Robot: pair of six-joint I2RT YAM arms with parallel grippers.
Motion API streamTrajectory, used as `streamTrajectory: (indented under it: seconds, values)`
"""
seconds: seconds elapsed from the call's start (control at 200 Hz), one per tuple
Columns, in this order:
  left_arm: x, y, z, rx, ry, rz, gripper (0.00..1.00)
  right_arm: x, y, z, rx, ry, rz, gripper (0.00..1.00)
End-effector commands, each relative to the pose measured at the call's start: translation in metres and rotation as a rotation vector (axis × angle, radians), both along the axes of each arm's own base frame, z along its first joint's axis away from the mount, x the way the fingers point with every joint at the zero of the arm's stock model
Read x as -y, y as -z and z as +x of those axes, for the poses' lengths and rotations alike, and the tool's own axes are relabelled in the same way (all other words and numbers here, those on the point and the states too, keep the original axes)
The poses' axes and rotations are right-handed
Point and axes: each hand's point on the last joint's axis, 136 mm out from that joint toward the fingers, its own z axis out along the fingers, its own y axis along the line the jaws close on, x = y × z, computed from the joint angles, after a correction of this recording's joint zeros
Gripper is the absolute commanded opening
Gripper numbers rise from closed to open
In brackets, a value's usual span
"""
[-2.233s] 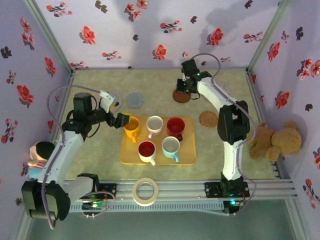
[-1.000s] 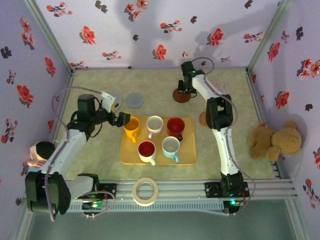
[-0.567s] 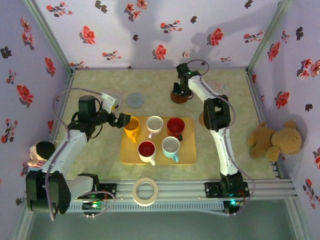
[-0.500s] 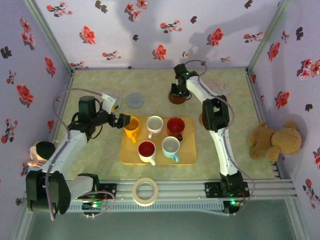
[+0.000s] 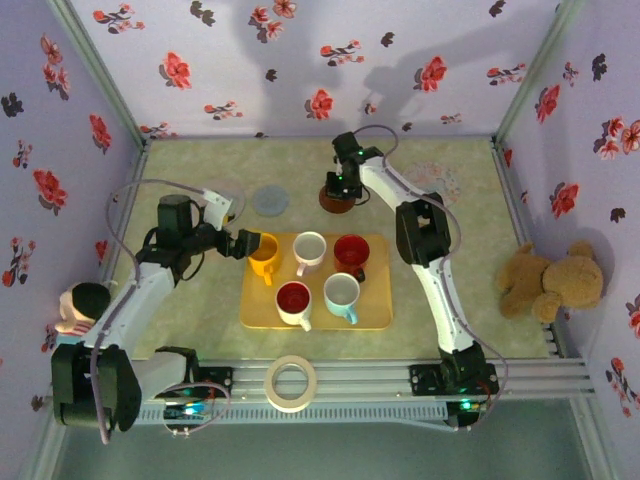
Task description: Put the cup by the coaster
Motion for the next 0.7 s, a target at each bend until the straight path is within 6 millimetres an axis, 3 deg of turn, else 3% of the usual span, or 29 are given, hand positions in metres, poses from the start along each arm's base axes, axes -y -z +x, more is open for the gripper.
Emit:
streamTrajectory:
  seconds: [0.0,0.355,0.695]
  values:
    - [0.000,0.002,-0.002,0.019,0.005,0.014,1.00,-0.021,0.031,-0.014,-0.086,-0.015,0.047,0.00]
    - [-0.001,0.006,-0.002,0.014,-0.005,0.015,1.00,-0.048,0.031,-0.016,-0.082,-0.042,0.092,0.00]
    - [-0.001,0.005,0.001,0.021,-0.008,0.017,1.00,-0.058,0.038,-0.027,-0.099,-0.066,0.078,0.00]
